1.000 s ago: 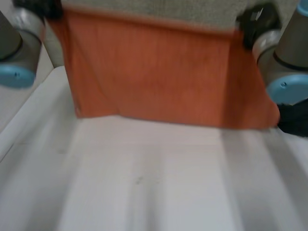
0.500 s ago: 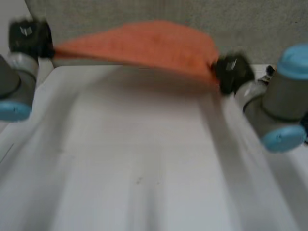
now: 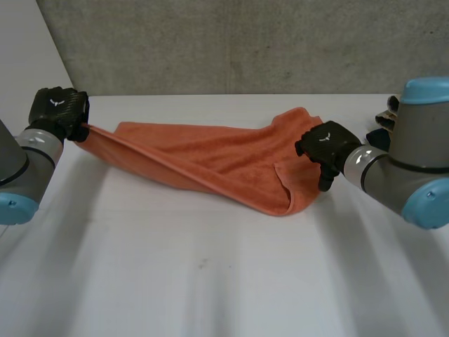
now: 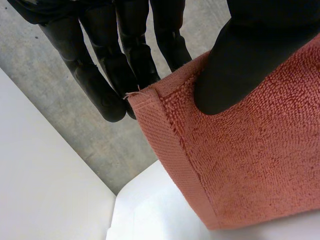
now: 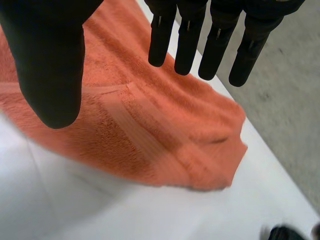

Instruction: Fold the laundry.

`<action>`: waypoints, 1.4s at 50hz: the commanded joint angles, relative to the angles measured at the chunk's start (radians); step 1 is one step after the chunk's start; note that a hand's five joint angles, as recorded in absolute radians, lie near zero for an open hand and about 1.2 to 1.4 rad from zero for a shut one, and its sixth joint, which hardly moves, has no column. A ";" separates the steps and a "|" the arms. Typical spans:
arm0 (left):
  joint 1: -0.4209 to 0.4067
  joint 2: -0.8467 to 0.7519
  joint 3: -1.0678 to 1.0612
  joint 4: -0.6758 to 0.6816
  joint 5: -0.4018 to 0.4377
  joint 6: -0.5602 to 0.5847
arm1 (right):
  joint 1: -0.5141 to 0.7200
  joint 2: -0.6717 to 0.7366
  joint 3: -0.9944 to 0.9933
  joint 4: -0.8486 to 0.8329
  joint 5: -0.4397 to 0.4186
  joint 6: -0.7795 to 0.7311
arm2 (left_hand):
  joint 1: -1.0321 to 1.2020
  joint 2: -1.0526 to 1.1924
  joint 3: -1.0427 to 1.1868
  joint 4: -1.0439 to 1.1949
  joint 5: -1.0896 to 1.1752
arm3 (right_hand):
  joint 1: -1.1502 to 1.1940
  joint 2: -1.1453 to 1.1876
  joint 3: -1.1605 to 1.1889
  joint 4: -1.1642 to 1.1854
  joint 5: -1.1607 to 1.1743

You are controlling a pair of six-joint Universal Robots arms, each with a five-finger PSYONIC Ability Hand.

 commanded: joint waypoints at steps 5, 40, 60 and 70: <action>-0.002 0.011 -0.033 0.000 0.017 -0.001 | -0.039 0.165 -0.211 0.097 -0.222 -0.346 | 0.259 0.199 0.207 0.198 0.236 | 0.030 0.048 0.043 0.050 0.078; -0.005 0.074 -0.051 -0.049 0.020 -0.008 | -0.023 0.597 -0.780 0.230 -0.256 -0.360 | 0.259 0.199 0.207 0.198 0.236 | 0.900 0.918 0.913 0.919 0.947; 0.048 0.253 -0.120 -0.500 0.000 0.130 | -0.217 -0.046 0.039 0.473 0.109 -0.356 | 0.259 0.199 0.207 0.198 0.236 | 0.900 0.918 0.913 0.919 0.947; 0.141 0.321 -0.209 -0.836 0.063 0.525 | -0.270 -0.138 0.193 0.464 0.132 -0.386 | 0.259 0.199 0.207 0.198 0.236 | 0.900 0.918 0.913 0.919 0.947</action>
